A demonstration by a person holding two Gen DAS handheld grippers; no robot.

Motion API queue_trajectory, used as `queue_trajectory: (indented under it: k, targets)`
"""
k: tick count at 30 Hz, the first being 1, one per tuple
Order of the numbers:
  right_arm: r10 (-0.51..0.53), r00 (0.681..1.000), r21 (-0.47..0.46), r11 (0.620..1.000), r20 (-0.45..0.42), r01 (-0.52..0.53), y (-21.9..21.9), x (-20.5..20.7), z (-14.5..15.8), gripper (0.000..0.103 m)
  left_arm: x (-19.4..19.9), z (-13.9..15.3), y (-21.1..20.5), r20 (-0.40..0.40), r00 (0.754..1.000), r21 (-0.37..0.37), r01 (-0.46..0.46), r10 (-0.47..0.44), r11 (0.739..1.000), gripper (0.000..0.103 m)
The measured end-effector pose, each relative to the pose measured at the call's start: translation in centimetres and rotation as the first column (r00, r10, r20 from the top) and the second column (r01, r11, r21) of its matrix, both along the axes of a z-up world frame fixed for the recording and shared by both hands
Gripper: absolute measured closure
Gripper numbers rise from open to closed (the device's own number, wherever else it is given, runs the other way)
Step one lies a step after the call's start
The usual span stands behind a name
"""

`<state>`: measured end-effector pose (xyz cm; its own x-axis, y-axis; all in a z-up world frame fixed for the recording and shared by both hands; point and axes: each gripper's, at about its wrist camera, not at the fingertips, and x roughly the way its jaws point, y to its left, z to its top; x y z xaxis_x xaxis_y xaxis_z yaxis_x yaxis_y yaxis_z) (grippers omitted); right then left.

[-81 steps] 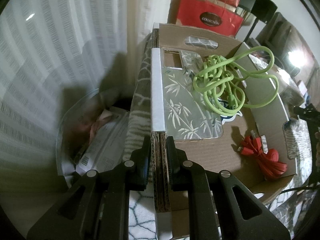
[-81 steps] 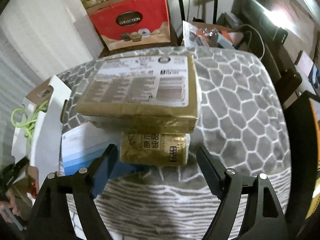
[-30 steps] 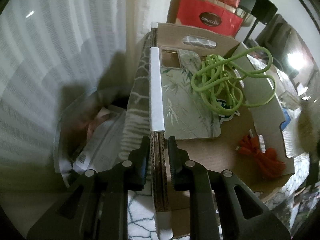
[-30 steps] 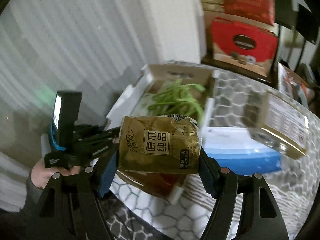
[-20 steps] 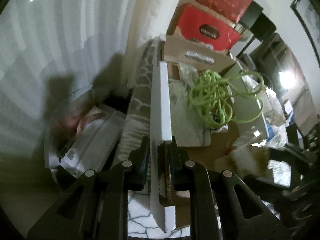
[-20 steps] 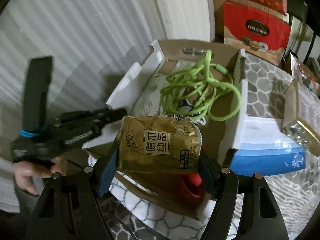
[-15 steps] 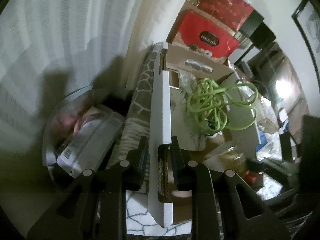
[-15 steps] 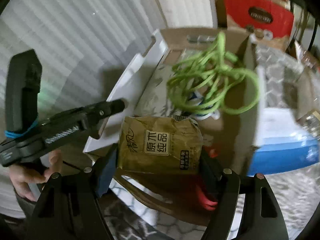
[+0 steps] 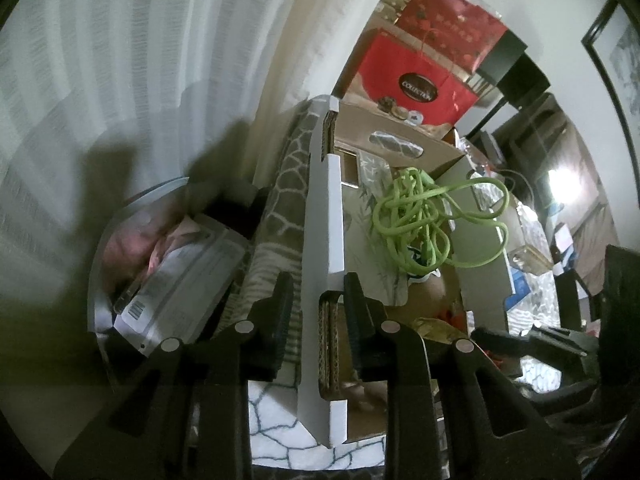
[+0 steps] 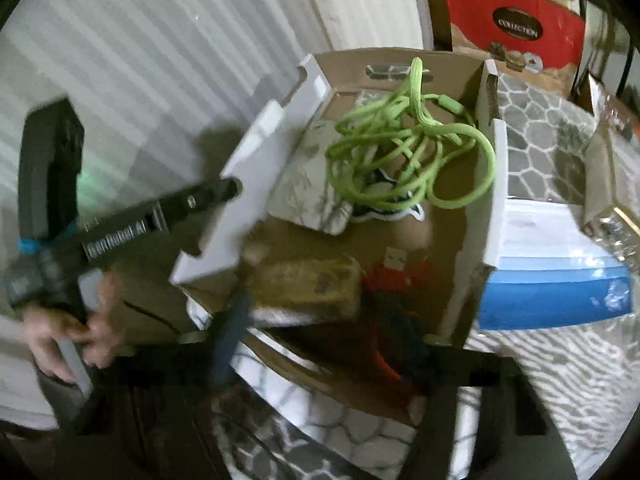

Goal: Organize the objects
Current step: 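Lower the small gold bag into the tray and open the right tool, then grasp the large labelled gold packet with the right tool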

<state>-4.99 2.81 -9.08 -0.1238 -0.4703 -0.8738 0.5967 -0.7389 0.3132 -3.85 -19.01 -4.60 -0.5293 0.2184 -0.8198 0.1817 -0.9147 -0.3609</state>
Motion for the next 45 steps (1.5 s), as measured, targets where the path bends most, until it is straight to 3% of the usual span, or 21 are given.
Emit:
queue_trajectory:
  k: [2, 5, 8, 11, 19, 22, 27, 30, 33, 36, 40, 45]
  targets:
    - [0.029, 1.0, 0.047, 0.999, -0.003, -0.028, -0.6, 0.4, -0.4, 0.073, 0.0, 0.0, 0.0, 0.0, 1.0, 0.0, 0.0, 0.0, 1.0, 0.08]
    - [0.049, 0.998, 0.085, 0.995, -0.041, -0.045, -1.0, 1.0, -0.6, 0.073, 0.0, -0.2, 0.1, 0.006, 1.0, -0.01, 0.003, -0.003, 1.0, 0.08]
    - [0.057, 0.998, 0.073, 0.996, -0.035, -0.055, -1.6, 1.4, -0.3, 0.073, 0.0, -0.4, 0.3, 0.013, 1.0, -0.016, 0.004, -0.004, 1.0, 0.08]
    - [0.075, 0.997, 0.038, 0.996, 0.025, -0.076, -2.4, 1.2, -0.5, 0.073, 0.1, -0.3, 0.5, 0.012, 1.0, -0.045, 0.003, -0.003, 0.999, 0.077]
    - [0.031, 0.997, 0.007, 0.999, 0.069, -0.032, -1.4, -0.2, -0.7, 0.077, 0.0, -1.0, 1.3, 0.03, 0.999, -0.083, 0.016, -0.014, 0.996, 0.073]
    - [0.006, 1.0, -0.043, 0.999, 0.028, -0.005, 0.4, -0.5, 1.4, 0.072, -0.1, -1.4, 1.7, 0.042, 0.999, -0.09, 0.031, -0.028, 0.995, 0.07]
    - [-0.097, 0.993, -0.054, 0.994, -0.07, 0.094, 5.4, -2.0, 5.0, 0.043, -0.7, -2.7, 2.5, 0.067, 0.997, -0.133, 0.047, -0.038, 0.99, 0.07]
    - [-0.21, 0.971, -0.023, 0.978, -0.117, 0.208, 9.4, -3.9, 6.1, 0.035, -0.7, -3.4, 2.7, 0.075, 0.997, -0.125, 0.045, -0.036, 0.991, 0.071]
    - [-0.319, 0.935, -0.004, 0.947, -0.155, 0.323, 13.3, -5.5, 6.5, 0.028, -0.5, -3.3, 3.0, 0.059, 0.997, -0.113, 0.064, -0.057, 0.992, 0.082]
    - [-0.435, 0.877, 0.035, 0.892, -0.202, 0.45, 17.6, -7.8, 6.6, 0.026, -0.5, -3.3, 3.1, 0.062, 0.996, -0.126, 0.065, -0.058, 0.99, 0.082]
    - [-0.525, 0.83, 0.048, 0.839, -0.189, 0.542, 21.8, -10.3, 5.3, 0.026, -0.5, -3.2, 3.3, 0.062, 0.997, -0.131, 0.063, -0.055, 0.989, 0.082]
    - [-0.577, 0.802, 0.06, 0.805, -0.152, 0.59, 24.1, -12.5, 2.9, 0.026, -0.5, -3.1, 3.5, 0.067, 0.996, -0.142, 0.061, -0.052, 0.988, 0.082]
